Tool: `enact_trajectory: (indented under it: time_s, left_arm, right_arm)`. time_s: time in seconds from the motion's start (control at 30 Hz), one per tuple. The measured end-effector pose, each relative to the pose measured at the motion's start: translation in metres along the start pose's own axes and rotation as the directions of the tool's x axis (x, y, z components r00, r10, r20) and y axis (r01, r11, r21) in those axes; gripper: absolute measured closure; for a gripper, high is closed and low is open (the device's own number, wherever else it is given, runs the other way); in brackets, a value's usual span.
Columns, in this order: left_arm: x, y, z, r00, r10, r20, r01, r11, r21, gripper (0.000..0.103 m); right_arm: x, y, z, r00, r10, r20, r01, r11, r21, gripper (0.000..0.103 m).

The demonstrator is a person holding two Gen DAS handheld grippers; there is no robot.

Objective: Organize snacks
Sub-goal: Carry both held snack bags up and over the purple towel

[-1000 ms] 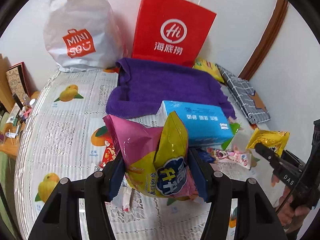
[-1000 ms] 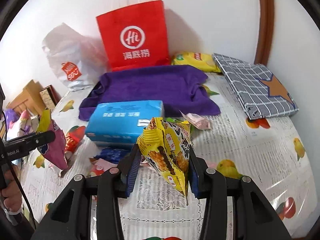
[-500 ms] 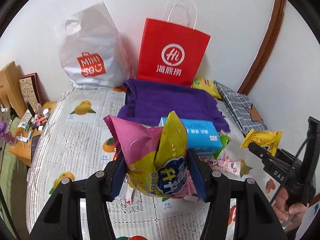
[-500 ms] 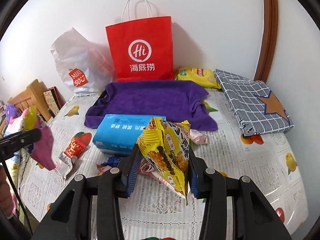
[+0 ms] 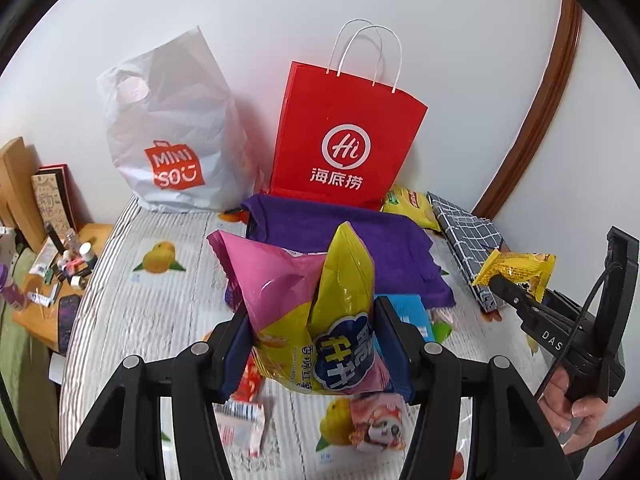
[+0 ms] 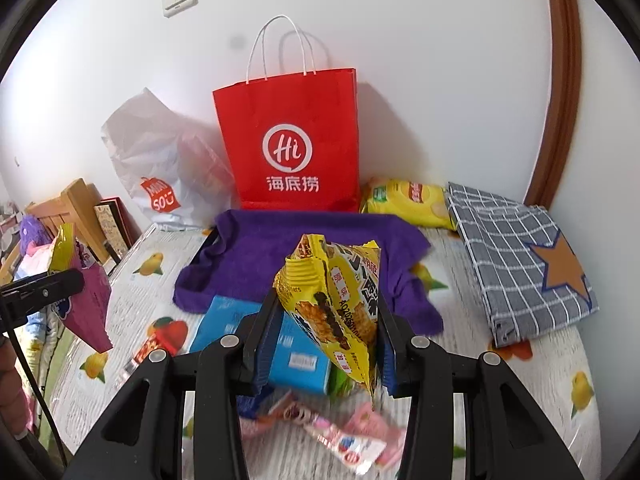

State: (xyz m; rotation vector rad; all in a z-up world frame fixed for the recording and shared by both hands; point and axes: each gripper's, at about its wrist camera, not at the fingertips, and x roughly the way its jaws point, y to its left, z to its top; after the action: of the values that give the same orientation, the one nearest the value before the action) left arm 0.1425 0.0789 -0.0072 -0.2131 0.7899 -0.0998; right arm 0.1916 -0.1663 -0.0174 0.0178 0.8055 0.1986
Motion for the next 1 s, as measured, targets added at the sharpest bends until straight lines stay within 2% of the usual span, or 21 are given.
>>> enact_trajectory:
  time_s: [0.4,0.73,1.0]
  left_arm:
    - [0.054,-0.001,0.056,0.999,0.044,-0.020,-0.044,0.999,0.014,0.047]
    - [0.112,0.004,0.084,0.998,0.028,-0.063,-0.027,0.999,0.025,0.047]
    - [0.162,0.000,0.099,0.993,0.006,-0.122,-0.002,1.000,0.031,0.047]
  right_arm:
    - [0.063,-0.013,0.052,1.000,0.005,-0.003,-0.005,1.000,-0.003,0.061]
    - [0.125,-0.017,0.086,0.999,-0.013,-0.034,0.012,1.000,-0.004,0.061]
    - [0.165,-0.012,0.095,0.998,0.001,-0.065,-0.002,1.000,-0.018,0.061]
